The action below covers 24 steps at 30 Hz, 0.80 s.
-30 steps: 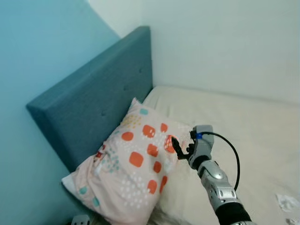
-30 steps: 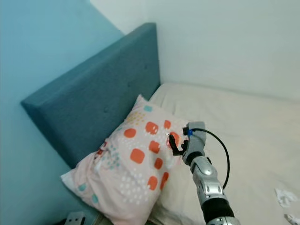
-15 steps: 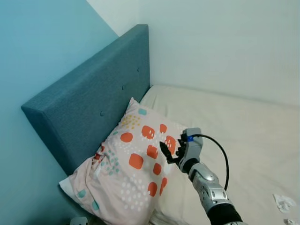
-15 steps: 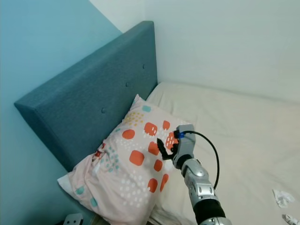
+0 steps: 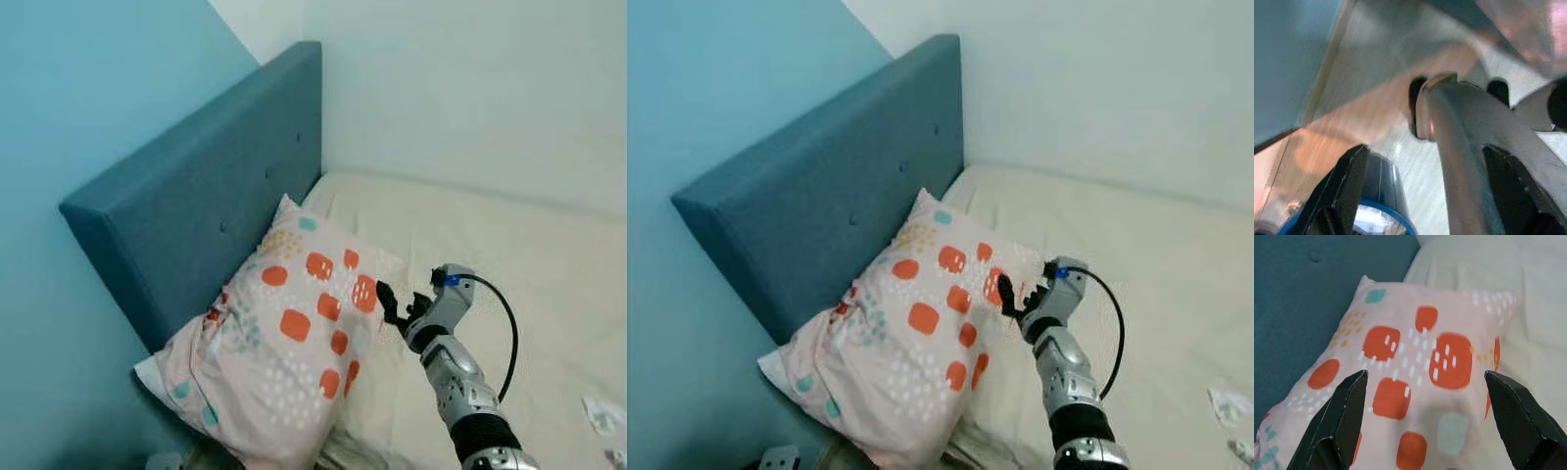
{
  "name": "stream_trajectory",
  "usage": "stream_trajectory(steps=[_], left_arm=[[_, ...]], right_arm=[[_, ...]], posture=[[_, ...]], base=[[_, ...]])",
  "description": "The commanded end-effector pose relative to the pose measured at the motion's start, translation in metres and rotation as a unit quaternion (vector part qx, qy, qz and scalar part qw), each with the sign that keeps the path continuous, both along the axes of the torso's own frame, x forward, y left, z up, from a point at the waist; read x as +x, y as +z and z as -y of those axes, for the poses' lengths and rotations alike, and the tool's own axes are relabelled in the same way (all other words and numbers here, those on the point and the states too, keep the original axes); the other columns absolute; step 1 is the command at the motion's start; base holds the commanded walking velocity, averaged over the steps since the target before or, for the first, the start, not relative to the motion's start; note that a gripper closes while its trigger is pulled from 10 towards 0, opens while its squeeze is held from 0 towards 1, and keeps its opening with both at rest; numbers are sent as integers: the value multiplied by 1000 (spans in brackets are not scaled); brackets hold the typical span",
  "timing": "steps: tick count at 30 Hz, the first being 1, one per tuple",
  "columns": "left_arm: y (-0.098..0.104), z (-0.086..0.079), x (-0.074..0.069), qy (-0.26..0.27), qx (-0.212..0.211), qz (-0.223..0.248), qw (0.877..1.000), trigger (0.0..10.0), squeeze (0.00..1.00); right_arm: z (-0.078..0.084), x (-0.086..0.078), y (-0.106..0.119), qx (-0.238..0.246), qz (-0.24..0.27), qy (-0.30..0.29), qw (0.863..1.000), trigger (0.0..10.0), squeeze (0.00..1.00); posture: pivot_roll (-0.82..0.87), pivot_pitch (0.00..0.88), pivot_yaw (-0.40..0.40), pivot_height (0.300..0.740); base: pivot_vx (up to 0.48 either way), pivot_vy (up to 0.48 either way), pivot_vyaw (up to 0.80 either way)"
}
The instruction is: Clean up the room
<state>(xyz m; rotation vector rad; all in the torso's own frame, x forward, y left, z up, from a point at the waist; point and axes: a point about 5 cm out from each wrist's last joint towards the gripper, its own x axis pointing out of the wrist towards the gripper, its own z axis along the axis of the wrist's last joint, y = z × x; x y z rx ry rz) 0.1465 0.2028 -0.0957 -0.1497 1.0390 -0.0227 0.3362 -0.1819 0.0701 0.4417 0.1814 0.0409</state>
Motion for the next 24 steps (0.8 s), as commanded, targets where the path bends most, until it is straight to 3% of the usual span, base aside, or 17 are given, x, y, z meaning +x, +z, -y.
stream_trajectory(steps=[1,11,14,19,22,24], left_arm=[[-3,-3,-10,-1,4,-17,1000,10000,0],[-4,-6,-14,3,6,-17,1000,10000,0],[-4,-6,-16,3,5,-15,1000,10000,0],[-5,-6,-18,-1,3,-14,1000,10000,0],[-4,-11,-20,-3,6,-12,1000,10000,0],[-3,-15,-20,-2,7,-10,1000,10000,0]], right_arm=[[-1,-3,-8,20,-16,-4,1000,10000,0],[-7,-2,-11,106,-8,0,994,10000,0],[-10,-2,-12,153,0,13,988,10000,0],[-12,-3,-15,186,-7,22,982,10000,0],[-27,-3,-12,221,7,90,971,10000,0],[-31,-4,-16,211,-9,96,973,10000,0]], posture=[[-185,100,25,620],[-174,133,27,585],[-171,154,29,570],[-156,183,33,555],[-138,207,37,540],[-130,215,37,530]], base=[[0,0,0],[0,0,0],[0,0,0],[0,0,0],[0,0,0],[0,0,0]])
